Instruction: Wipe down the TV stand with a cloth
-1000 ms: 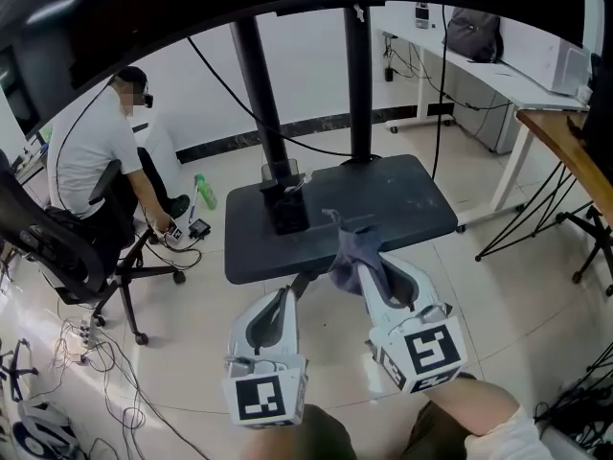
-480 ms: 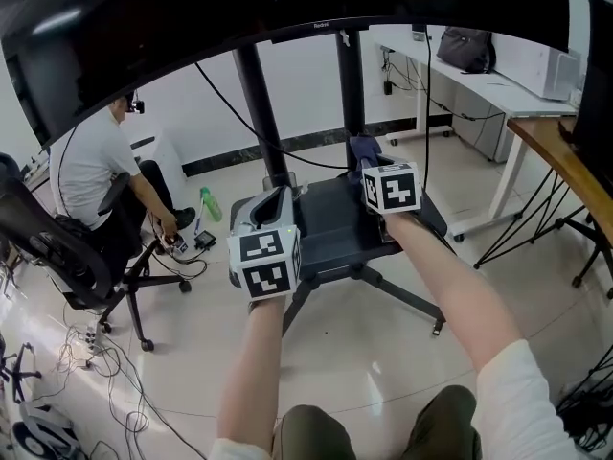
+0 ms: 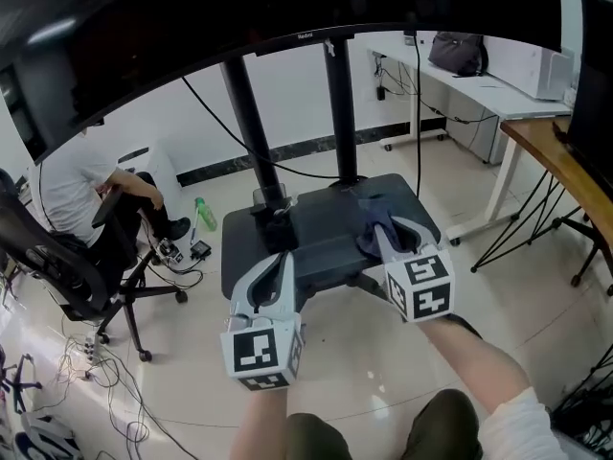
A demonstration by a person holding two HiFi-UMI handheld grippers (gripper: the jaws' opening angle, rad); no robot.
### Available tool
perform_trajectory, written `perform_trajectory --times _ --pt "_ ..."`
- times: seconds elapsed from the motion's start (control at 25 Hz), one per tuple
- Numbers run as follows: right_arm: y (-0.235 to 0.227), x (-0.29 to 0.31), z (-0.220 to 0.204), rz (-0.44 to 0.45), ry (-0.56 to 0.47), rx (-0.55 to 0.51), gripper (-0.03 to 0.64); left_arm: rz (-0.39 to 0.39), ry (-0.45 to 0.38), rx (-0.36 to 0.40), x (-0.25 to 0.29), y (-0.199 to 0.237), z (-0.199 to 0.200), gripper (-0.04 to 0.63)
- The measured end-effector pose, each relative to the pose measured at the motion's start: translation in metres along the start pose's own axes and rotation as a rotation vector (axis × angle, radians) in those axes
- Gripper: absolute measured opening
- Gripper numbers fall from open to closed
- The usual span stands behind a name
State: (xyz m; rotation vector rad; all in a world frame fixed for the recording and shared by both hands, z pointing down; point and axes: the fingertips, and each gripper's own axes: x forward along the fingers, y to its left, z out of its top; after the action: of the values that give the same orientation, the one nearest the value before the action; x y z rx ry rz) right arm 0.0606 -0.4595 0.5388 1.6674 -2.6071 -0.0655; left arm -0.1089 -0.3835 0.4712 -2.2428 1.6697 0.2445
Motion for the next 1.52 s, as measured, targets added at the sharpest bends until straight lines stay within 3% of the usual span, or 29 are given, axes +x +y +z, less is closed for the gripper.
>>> perform_trajectory --times 0.12,0.24,0.36,0.4,0.52,0.6,0.8,1.0,1.16,1.36,1.52 --pt "0.017 -0.053 -0.007 0.018 -0.138 0.0 0.058 -0.018 0.003 -0.014 -0.031 -0.026 -0.01 0.028" --pt "0.03 -0.09 -0.002 0.015 -0.223 -0.021 0.058 -0.085 0.166 0.02 -0.056 -0.064 -0.038 0.028" --pt "0.021 -0.095 0.021 0.01 -0.311 -0.062 0.058 -0.117 0.24 0.032 -0.051 -0.083 -0.049 0.028" --pt "0.011 -0.086 0.026 0.008 -0.304 -0.054 0.058 -0.122 0.221 0.031 -0.042 -0.083 -0.047 0.029" --pt "-0.031 -0.034 0.033 -0.013 -0.228 -0.031 0.058 -0.132 0.031 0.05 0.005 -0.071 -0.015 0.029" --pt "-0.065 0.014 0.032 -0.034 -0.156 -0.027 0.058 -0.133 0.006 0.054 0.035 -0.067 0.007 0.028" --pt "-0.129 0.12 0.02 -0.106 0.006 -0.071 0.058 -0.127 0.111 0.112 0.101 -0.065 -0.009 0.032" --pt "-0.156 0.154 -0.025 -0.125 0.16 -0.034 0.058 -0.114 0.272 0.066 0.113 -0.062 -0.067 0.035" --pt "-0.143 0.1 -0.017 -0.092 0.129 -0.046 0.058 -0.119 0.22 0.053 0.087 -0.068 -0.06 0.035" --pt "-0.094 -0.033 -0.017 -0.053 0.029 0.012 0.058 -0.14 0.102 0.019 0.022 -0.09 -0.046 0.035" --pt "-0.063 -0.111 -0.022 -0.078 -0.217 -0.007 0.058 -0.14 0.232 -0.014 -0.042 -0.116 -0.065 0.035"
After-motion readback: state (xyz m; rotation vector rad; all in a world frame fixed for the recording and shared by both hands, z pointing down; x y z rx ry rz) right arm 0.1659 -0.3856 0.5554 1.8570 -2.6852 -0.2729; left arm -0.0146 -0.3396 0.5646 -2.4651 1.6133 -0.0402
